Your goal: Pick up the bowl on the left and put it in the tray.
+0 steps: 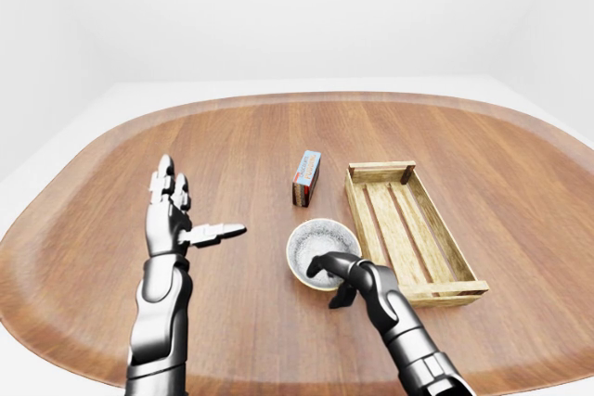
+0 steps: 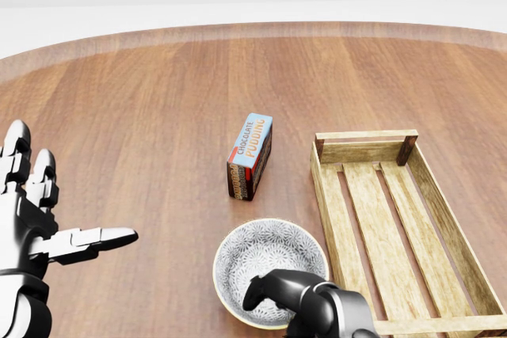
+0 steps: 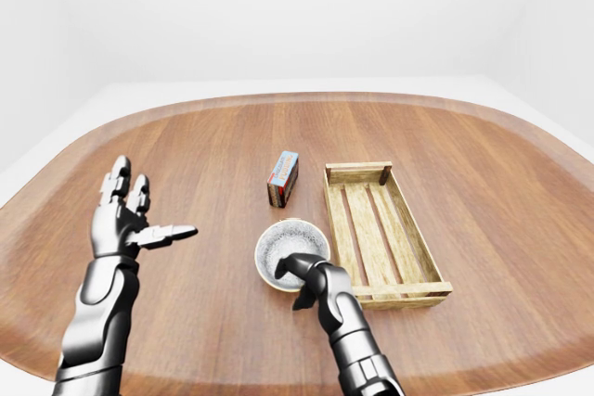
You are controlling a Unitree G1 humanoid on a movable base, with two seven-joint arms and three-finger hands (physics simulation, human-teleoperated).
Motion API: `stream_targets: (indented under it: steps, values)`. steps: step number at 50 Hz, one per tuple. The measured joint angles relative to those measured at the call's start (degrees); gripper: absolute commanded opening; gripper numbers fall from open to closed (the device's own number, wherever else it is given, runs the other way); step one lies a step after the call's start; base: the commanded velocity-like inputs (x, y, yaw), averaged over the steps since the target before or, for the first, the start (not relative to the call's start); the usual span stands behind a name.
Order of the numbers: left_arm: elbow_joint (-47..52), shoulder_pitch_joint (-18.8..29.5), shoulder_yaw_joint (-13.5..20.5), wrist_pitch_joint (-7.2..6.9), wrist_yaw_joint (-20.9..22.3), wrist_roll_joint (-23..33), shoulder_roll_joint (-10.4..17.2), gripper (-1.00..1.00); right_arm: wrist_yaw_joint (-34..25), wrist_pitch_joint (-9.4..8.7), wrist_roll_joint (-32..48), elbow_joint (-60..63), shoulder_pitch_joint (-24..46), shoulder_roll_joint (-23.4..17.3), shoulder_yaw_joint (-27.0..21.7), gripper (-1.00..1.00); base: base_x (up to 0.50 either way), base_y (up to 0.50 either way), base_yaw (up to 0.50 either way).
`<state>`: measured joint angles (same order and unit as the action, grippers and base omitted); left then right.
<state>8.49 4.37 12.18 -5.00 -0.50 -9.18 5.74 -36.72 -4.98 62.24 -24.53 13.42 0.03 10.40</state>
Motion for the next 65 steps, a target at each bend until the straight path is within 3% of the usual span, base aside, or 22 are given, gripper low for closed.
stream_targets:
  steps: [23, 31, 35, 65]
  values:
    - [-1.97, -0.06, -0.34, 0.0, -0.01, 0.24, -0.07, 1.0, 1.21, -0.02, -0.03, 3.44, -0.88, 0.22, 0.69, -1.0, 0.0, 0.0, 0.0]
    - [-0.84, -0.49, -0.39, 0.0, 0.04, 0.14, -0.24, 1.0, -1.16, -0.02, 0.85, 6.4, -1.35, 0.23, 1.04, -1.0, 0.0, 0.0, 0.0]
    - [-0.27, -0.75, -0.31, 0.0, 0.09, 0.06, -0.32, 1.0, -3.29, -0.02, 2.57, 8.53, -1.03, 0.33, 1.11, -1.0, 0.0, 0.0, 0.0]
    - [2.09, -1.4, 0.58, 0.0, 0.14, -0.48, -0.29, 1.0, -3.28, -0.02, 15.75, 26.97, 6.4, 2.73, -0.88, -1.0, 0.0, 0.0, 0.0]
